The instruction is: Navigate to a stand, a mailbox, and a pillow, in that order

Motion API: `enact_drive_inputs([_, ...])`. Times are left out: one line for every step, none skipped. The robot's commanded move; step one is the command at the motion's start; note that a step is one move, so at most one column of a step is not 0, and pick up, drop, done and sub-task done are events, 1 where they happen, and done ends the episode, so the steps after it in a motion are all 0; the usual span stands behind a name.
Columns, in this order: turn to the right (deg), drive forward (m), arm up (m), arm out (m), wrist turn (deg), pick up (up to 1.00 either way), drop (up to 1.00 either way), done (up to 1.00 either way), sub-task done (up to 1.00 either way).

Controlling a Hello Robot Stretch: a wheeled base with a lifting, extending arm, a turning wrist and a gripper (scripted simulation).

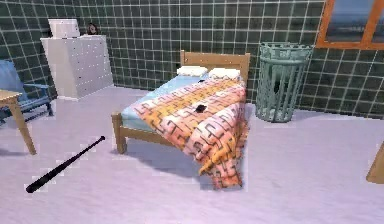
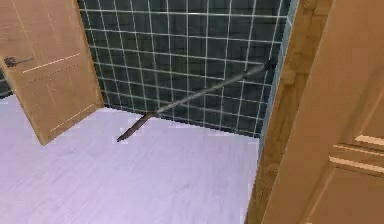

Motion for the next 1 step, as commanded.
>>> enact_drive_inputs([33.0,0.0,0.0,0.0,0.0,0.0,0.0,0.0,0.0])
